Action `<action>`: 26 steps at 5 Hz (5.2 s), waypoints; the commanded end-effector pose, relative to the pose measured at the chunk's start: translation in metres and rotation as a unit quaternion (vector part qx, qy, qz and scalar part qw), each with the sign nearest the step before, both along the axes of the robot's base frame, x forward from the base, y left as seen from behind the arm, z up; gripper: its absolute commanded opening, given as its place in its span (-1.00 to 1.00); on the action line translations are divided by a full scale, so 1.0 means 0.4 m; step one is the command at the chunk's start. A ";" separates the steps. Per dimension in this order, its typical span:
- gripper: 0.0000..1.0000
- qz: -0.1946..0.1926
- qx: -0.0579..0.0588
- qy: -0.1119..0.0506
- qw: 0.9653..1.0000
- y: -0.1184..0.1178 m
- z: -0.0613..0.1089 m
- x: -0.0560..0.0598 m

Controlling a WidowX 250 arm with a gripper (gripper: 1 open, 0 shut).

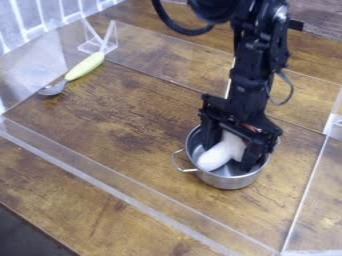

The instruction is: Remove the mushroom from the silver pot and put it on the table

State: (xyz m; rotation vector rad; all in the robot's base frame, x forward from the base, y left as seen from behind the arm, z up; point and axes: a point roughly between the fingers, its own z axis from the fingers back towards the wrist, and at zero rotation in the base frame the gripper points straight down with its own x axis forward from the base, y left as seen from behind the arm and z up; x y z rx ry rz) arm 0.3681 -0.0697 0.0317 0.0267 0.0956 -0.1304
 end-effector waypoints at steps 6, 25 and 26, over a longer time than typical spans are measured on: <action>-1.00 0.027 -0.021 -0.051 0.998 -0.029 0.114 0.001; 1.00 0.148 -0.024 -0.068 0.986 0.446 0.044 -0.041; 1.00 0.176 -0.021 -0.067 0.982 0.432 0.042 -0.019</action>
